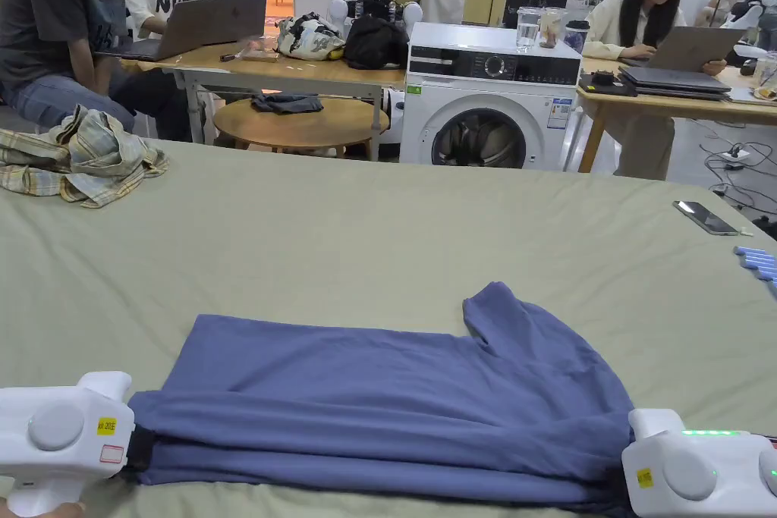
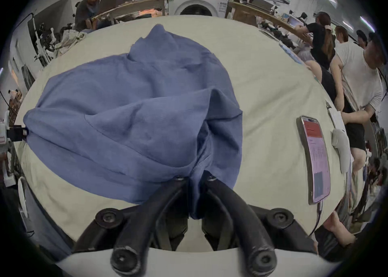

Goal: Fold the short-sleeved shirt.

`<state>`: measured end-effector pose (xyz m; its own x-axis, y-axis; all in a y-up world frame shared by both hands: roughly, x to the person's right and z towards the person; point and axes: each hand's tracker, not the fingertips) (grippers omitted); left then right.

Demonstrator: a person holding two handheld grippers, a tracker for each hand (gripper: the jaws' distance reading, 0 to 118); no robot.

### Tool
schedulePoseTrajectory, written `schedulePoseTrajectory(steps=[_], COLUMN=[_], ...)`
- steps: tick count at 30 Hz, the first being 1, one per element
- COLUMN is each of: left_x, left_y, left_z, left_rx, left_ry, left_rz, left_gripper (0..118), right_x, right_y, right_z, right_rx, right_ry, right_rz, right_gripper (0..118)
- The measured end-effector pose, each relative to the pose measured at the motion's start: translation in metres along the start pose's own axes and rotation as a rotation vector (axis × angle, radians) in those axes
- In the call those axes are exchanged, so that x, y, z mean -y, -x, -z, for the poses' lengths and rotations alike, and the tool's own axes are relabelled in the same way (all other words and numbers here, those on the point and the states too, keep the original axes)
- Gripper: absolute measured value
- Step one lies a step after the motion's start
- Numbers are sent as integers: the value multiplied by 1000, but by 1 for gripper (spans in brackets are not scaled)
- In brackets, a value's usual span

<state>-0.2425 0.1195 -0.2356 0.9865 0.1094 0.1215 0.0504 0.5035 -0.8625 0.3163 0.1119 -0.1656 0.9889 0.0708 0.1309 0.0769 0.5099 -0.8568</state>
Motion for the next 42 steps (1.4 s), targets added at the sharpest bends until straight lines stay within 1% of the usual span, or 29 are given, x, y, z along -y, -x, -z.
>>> schedulePoseTrajectory(steps=[1, 2, 3, 4, 5, 6, 7, 8, 12, 14, 16, 17, 18, 19, 20, 21, 23, 28, 29, 30, 32, 34, 35, 36, 37, 38, 39, 41, 42], left_x=[-1, -3, -5, -7, -9, -10, -11, -14, -25, -31, -36, -37, -38, -38, -40, -41, -46, -78, -89, -100, -123, -143, -153, -166, -177, -185, -193, -206, -206], left_y=[0, 0, -1, -2, -5, -8, -10, -14, -28, -35, -45, -50, -53, -57, -62, -66, -65, -51, -45, -40, -27, -21, -20, -15, -10, -13, -9, -4, -8], left_z=[-2, -4, -7, -10, -15, -23, -29, -36, -61, -67, -70, -71, -70, -70, -70, -68, -59, -34, -27, -19, -3, 8, 14, 24, 32, 37, 46, 64, 67], left_rx=[1, 2, 3, 2, -7, -28, -50, -59, -18, 6, 11, 13, 6, -4, -22, -27, -53, -31, -38, -25, -1, 22, 2, 9, 14, 7, 22, 18, 12], left_ry=[-2, -9, -10, -8, -13, -38, -67, -105, -263, -329, -382, -415, -443, -464, -477, -479, -491, -450, -430, -374, -333, -267, -240, -212, -179, -145, -115, -59, -48], left_rz=[-6, -7, -8, -10, -11, 2, 18, 29, 55, 75, 99, 114, 121, 123, 120, 123, 117, 87, 78, 66, 45, 70, 74, 72, 72, 66, 59, 50, 47], left_gripper=[2, 3, 7, 14, 26, 34, 37, 38, 38, 38, 38, 38, 37, 33, 13, 0, 0, 0, 0, 0, 0, 0, 0, 7, 20, 39, 45, 48, 52], right_x=[-2, -3, -5, -6, -7, -9, -12, -15, -33, -41, -47, -49, -52, -53, -54, -56, -59, -69, -72, -73, -76, -80, -81, -82, -83, -84, -85, -85, -85], right_y=[0, 0, 0, -1, 1, 3, 4, 2, 12, 22, 35, 43, 51, 57, 62, 69, 81, 101, 105, 106, 107, 107, 106, 106, 106, 105, 103, 104, 103], right_z=[-1, -3, -7, -11, -20, -30, -38, -47, -78, -83, -82, -81, -79, -77, -72, -68, -63, -50, -48, -45, -41, -36, -34, -32, -29, -26, -23, -23, -20], right_rx=[-2, -2, -2, 0, 27, 60, 64, 60, 49, 17, 22, 19, 21, 16, 4, -1, -9, -29, -25, -32, -56, -67, -71, -73, -68, -66, -67, -62, -59], right_ry=[1, 0, -3, -6, -35, -82, -121, -164, -301, -388, -452, -478, -505, -523, -525, -532, -551, -562, -554, -551, -537, -517, -515, -510, -501, -496, -489, -472, -461], right_rz=[1, 2, 7, 18, 23, 16, 13, 24, 69, 65, 60, 53, 54, 61, 63, 65, 72, 48, 39, 38, 45, 48, 48, 44, 40, 38, 36, 33, 34], right_gripper=[9, 14, 24, 38, 50, 54, 55, 55, 55, 55, 55, 52, 42, 25, 4, 2, 0, 0, 0, 0, 0, 0, 0, 0, 0, 0, 0, 0, 0])
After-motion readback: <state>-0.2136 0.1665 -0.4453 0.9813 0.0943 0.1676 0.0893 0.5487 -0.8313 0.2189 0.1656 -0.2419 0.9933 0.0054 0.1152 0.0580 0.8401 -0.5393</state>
